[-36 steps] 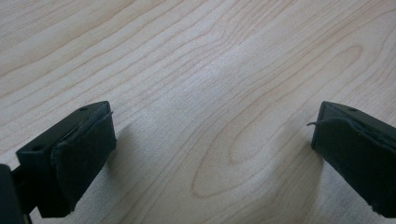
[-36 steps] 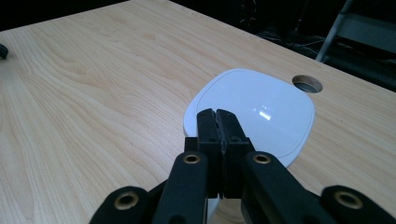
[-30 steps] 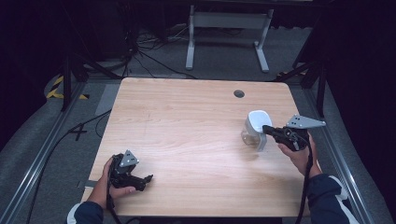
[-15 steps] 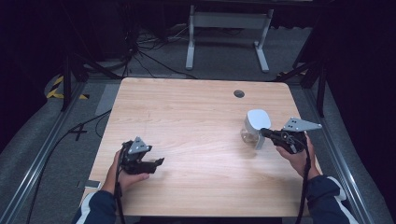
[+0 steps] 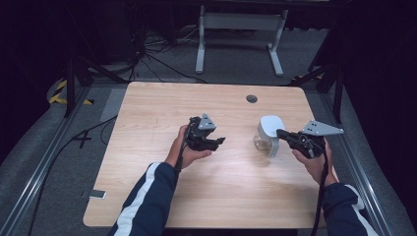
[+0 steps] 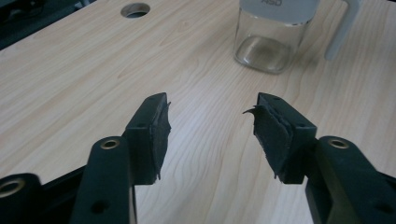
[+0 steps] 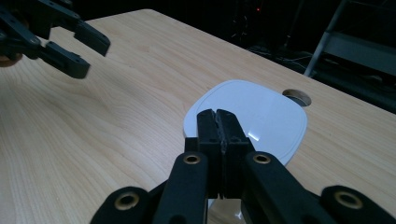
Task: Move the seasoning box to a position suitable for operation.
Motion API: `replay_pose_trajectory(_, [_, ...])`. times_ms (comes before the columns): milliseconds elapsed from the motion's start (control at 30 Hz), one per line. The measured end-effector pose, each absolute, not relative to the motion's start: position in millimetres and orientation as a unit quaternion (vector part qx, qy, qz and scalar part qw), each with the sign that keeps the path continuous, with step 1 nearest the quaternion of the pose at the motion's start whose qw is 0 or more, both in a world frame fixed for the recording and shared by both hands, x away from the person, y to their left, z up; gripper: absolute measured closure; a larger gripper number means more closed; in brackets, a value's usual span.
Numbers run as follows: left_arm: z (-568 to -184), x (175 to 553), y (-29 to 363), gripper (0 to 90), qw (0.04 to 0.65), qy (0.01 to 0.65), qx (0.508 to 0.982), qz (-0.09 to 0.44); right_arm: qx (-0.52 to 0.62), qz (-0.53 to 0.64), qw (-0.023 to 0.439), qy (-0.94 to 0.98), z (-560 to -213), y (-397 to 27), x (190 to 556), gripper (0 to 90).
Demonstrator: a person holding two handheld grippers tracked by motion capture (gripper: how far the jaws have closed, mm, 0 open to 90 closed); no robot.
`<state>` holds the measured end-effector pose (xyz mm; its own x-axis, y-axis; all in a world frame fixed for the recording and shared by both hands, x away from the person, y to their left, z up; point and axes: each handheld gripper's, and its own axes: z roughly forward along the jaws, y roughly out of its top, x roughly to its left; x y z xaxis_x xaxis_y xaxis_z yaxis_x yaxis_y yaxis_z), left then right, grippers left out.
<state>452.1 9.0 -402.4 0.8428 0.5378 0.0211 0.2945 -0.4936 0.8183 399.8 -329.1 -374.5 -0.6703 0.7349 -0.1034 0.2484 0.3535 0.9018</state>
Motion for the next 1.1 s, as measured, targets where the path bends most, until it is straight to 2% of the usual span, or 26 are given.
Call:
replay_pose_trajectory(433, [-398.7, 477.0, -39.6, 80.4, 0.453, 0.222, 0.852, 0.143, 0.320, 0.471, 0.250, 0.783, -379.2, -330.8, 404.3, 89.7])
replay_pose_trajectory(600, [-394.0, 486.3, -58.3, 83.3, 0.450, 0.218, 0.852, 0.154, 0.319, 0.472, 0.250, 0.783, -379.5, -330.4, 402.5, 89.7])
replay_pose_trajectory(1100, [-393.7, 500.9, -99.6, 78.2, 0.451, 0.223, 0.851, 0.150, 0.306, 0.465, 0.256, 0.790, -380.6, -329.8, 397.3, 89.8])
